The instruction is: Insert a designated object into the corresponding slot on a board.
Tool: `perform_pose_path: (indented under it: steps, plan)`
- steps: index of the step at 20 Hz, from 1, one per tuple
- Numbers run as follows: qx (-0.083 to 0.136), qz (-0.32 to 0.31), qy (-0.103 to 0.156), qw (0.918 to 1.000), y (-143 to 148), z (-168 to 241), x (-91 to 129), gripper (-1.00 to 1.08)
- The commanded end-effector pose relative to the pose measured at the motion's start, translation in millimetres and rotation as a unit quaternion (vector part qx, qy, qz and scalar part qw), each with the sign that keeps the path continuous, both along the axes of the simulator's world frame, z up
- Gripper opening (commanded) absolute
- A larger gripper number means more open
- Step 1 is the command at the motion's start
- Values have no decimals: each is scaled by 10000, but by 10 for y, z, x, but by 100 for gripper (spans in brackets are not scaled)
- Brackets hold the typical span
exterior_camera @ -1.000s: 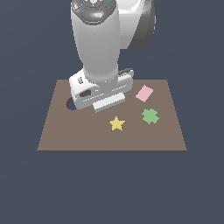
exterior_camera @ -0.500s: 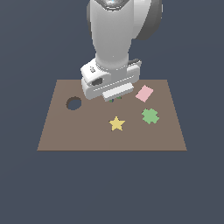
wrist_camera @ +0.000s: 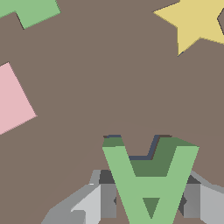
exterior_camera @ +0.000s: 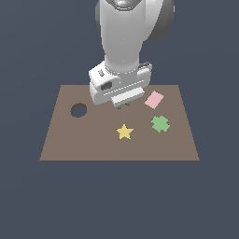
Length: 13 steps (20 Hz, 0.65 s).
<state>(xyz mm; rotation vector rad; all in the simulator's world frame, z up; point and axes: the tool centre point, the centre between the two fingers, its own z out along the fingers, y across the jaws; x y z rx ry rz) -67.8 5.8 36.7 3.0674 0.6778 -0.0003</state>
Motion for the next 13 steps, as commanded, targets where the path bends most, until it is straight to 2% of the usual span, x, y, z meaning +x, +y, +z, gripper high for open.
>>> perform_pose_path:
  steps: [1,3,4,13]
  plan:
    - [2,-2,5,10000,5,-51,-7,-100]
    - [2,-2,5,10000,7,-66,-8,-100]
    - [2,-2,5,10000,7,-66,-8,100]
    - [2,-2,5,10000,7,-66,-8,100]
